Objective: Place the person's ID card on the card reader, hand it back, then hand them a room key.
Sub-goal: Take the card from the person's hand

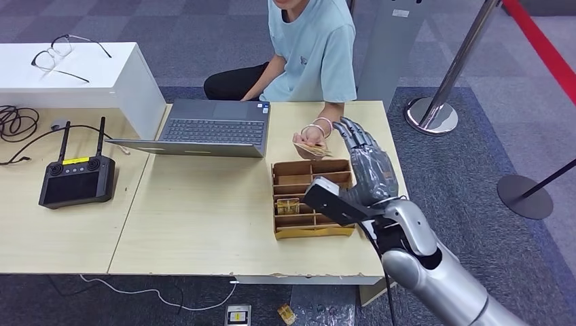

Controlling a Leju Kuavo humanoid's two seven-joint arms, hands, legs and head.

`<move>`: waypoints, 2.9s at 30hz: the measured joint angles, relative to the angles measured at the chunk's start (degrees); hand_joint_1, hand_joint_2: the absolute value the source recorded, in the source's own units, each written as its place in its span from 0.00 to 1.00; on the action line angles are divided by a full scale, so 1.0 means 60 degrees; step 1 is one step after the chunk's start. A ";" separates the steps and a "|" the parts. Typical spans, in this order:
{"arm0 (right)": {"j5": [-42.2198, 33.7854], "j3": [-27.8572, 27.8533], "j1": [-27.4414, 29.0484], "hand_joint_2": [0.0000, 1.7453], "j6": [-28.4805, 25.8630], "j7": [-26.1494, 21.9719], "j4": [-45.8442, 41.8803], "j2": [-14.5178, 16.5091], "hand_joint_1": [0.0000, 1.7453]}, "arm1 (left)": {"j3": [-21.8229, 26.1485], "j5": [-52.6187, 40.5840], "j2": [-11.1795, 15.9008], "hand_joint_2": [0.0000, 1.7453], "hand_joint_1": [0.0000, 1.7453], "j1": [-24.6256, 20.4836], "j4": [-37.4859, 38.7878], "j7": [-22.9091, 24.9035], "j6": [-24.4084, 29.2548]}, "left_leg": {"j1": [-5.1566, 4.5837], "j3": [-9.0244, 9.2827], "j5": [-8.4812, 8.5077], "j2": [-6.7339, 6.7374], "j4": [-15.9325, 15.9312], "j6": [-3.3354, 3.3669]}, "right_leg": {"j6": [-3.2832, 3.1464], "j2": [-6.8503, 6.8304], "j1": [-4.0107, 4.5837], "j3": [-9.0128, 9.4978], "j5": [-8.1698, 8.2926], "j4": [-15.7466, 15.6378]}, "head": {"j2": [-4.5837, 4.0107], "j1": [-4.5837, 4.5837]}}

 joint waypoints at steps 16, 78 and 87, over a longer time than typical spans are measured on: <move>-0.0472 0.0275 -0.0049 1.00 -0.0682 -0.0366 0.1948 0.0393 0.02 | -0.0158 -0.0121 -0.0006 1.00 0.00 0.0000 0.0000 0.0014 -0.0045 | 0.0002 0.0001 0.0000 0.0000 0.0000 0.0000 | 0.0000 0.0000 0.0001 -0.0001 0.0000 0.0000 | 0.0000 0.0000; -0.0094 0.0334 -0.0089 1.00 -0.1691 -0.0582 0.1827 0.0900 1.00 | -0.0310 0.0087 -0.0094 1.00 0.00 0.0012 0.0000 0.0071 0.0046 | 0.0004 0.0005 0.0000 0.0004 0.0002 0.0000 | -0.0001 0.0001 0.0003 0.0000 0.0000 0.0000 | 0.0000 0.0000; 0.0027 0.0321 -0.0044 1.00 -0.1980 -0.0489 0.1827 0.0902 1.00 | -0.0310 0.0083 -0.0090 1.00 0.00 0.0013 0.0000 0.0116 0.0050 | 0.0004 0.0006 0.0000 0.0005 0.0003 0.0000 | -0.0001 0.0001 0.0002 -0.0001 0.0000 0.0000 | 0.0000 0.0000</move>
